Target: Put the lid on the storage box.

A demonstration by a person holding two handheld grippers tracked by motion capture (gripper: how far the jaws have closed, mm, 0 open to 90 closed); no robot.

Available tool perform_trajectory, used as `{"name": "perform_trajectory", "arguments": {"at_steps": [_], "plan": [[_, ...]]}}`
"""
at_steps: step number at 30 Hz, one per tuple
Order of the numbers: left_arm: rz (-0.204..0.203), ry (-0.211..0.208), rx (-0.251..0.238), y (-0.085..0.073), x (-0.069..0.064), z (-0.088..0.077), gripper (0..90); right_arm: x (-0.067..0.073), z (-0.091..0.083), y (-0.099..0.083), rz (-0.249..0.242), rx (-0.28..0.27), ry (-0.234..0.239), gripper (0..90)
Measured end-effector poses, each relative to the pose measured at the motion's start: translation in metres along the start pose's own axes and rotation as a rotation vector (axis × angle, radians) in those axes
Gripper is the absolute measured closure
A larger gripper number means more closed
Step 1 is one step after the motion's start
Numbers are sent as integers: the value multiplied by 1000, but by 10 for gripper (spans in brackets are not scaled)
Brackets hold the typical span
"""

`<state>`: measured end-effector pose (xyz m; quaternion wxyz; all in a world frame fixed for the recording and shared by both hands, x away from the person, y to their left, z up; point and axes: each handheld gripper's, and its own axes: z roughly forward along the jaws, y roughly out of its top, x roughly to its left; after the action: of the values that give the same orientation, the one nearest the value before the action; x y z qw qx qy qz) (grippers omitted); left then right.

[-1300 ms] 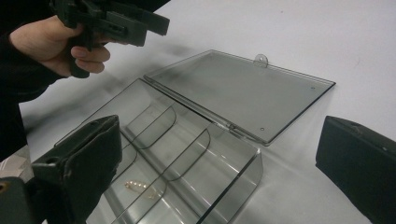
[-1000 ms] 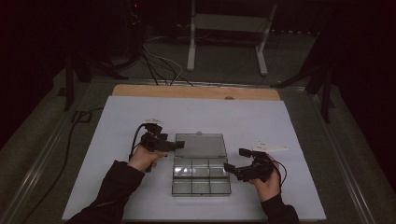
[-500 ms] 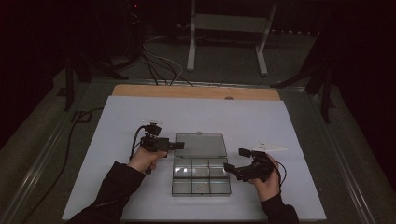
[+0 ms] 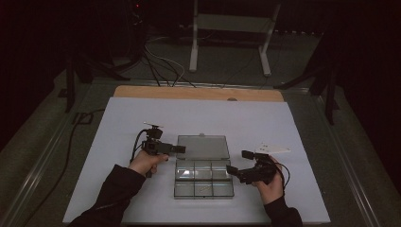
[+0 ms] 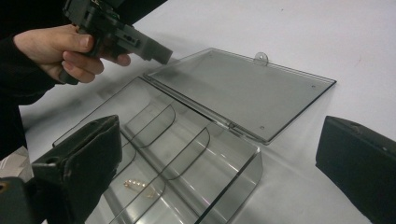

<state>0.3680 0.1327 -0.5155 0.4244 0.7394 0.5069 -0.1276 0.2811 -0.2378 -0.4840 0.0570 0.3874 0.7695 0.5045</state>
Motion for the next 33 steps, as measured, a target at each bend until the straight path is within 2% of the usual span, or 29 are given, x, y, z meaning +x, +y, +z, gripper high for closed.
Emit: {"name": "perform_trajectory", "arguments": {"at_steps": [4, 9, 14, 19, 22, 33], "plan": [[-5, -1, 30, -2, 1, 5, 171, 0, 0, 0, -1, -1, -1, 7], [-12, -16, 44, -3, 3, 9, 246, 0, -1, 0, -5, -2, -1, 7], [-18, -8, 47, -4, 5, 12, 356, 0, -1, 0, -4, -2, -2, 7], [-32, -27, 37, -6, 7, 14, 441, 0, -1, 0, -5, -2, -2, 7], [-21, -22, 34, -5, 5, 14, 486, 0, -1, 0, -5, -2, -3, 7], [8, -23, 6, -6, 2, 10, 561, 1, -2, 1, -6, -3, -4, 7]]}}
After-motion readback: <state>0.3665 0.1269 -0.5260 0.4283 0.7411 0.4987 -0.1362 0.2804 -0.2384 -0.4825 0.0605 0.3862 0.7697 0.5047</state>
